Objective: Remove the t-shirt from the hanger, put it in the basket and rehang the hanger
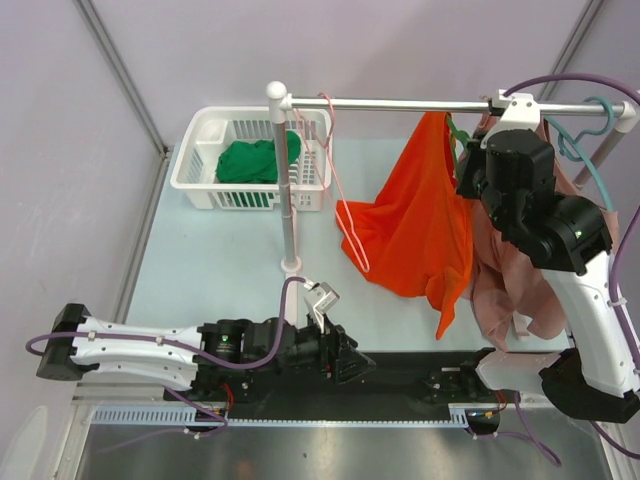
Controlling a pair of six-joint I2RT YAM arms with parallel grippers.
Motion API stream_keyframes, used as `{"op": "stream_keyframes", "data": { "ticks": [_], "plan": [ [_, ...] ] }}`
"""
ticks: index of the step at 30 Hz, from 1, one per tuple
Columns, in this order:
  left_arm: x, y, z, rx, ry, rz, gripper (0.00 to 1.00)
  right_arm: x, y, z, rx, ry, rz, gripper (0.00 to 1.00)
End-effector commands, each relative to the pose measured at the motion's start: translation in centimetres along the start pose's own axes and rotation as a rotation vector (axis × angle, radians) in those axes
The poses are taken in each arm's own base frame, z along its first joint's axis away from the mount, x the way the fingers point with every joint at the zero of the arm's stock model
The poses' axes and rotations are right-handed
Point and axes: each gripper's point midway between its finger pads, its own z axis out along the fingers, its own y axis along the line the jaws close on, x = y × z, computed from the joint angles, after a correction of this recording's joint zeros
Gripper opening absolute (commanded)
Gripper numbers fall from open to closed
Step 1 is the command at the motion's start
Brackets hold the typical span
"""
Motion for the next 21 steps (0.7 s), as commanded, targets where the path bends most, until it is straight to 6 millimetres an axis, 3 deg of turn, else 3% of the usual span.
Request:
{"op": "stream_keyframes", "data": {
  "ticks": [1, 3, 10, 11, 18, 21],
  "plan": [
    [-2.7, -2.3, -0.5, 0.048, -0.072, -0.005, 0.79, -2.2, -0.4, -0.4, -0.015, -0.091, 0.022, 0.05],
    [-2.9, -2.3, -0.7, 0.046, -0.075, 0.002, 0.79, -2.9, -0.2, -0.8, -0.037, -0.116, 0.039, 0.0],
    [-3.4, -1.7, -0.8, 0.012, -0.1, 0.01, 0.8, -5.6, -0.3, -3.9, -0.127, -0.226, 0.113, 0.0],
    [-3.0, -1.0, -0.7, -0.016, -0.087, 0.019, 0.8, -5.9, -0.3, -4.3, -0.139, -0.24, 0.121, 0.0],
    [-3.6, 0.3, -1.3, -0.069, -0.127, 0.002, 0.89, -5.1, -0.8, -6.8, -0.217, -0.271, 0.12, 0.0],
    [-3.9, 0.9, -1.4, -0.095, -0.135, -0.002, 0.92, -3.6, -0.5, -8.1, -0.297, -0.277, 0.11, 0.0]
  ]
}}
